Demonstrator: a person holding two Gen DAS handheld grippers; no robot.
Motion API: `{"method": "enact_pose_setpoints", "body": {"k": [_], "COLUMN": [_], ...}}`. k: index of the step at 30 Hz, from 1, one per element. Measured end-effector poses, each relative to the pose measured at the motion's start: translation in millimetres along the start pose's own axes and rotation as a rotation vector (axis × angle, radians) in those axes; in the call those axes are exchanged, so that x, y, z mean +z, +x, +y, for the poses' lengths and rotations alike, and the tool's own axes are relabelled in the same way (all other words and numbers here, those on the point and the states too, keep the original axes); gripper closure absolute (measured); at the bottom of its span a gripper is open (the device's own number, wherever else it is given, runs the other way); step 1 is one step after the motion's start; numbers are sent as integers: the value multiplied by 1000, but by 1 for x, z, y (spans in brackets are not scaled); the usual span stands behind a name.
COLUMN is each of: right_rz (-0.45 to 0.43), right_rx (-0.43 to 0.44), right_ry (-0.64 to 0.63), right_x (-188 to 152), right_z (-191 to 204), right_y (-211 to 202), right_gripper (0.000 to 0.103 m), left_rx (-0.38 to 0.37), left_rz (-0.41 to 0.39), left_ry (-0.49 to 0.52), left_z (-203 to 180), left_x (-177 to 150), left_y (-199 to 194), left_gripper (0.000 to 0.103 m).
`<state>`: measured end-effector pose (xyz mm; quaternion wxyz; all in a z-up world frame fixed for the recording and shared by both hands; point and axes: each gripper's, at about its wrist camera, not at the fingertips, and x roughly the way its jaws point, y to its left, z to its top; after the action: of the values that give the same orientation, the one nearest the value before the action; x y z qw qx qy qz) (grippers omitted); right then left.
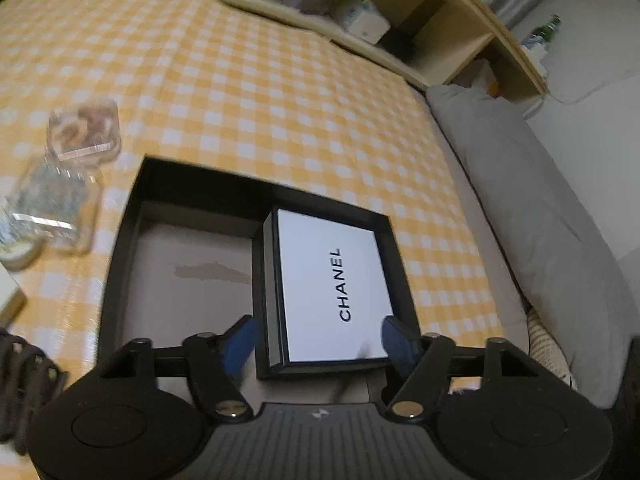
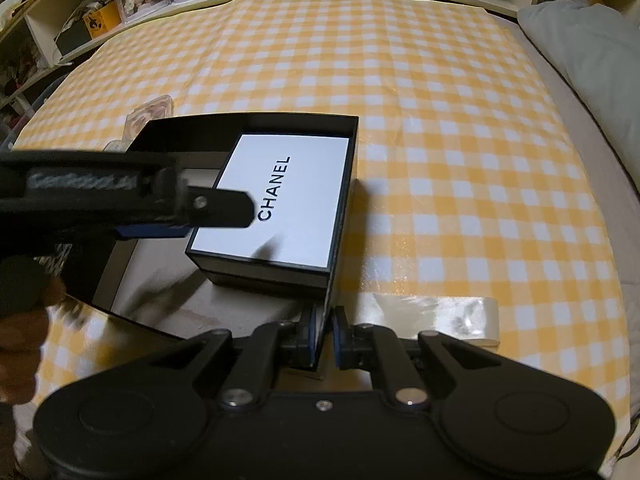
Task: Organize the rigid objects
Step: 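Open the left tool to release the CHANEL box and withdraw, then move the left tool to the oval wooden block and grasp it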
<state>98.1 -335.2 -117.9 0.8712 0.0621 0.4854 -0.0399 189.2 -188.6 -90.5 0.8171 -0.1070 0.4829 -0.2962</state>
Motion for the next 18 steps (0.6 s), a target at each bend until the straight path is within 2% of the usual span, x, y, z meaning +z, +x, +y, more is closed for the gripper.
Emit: {"method": "enact_pose_setpoints", "body": {"k": [4, 9, 18], "right_rz": [-4, -17, -38], "right_rx": [4, -2, -12], "right_ry": [9, 12, 9], "right_x": [-2, -2, -4], "right_z": [-4, -2, 1], "right_y": [-3, -3, -3], "right_gripper": [94, 94, 94], "left_rx": [36, 82, 222], "left_rz": [-65, -129, -228], "left_ry": [84, 149, 242], "left_z": [-10, -13, -4], "left_x": [-6, -9, -13], "left_y": [-31, -72, -137], "left_gripper": [7, 1, 0]}}
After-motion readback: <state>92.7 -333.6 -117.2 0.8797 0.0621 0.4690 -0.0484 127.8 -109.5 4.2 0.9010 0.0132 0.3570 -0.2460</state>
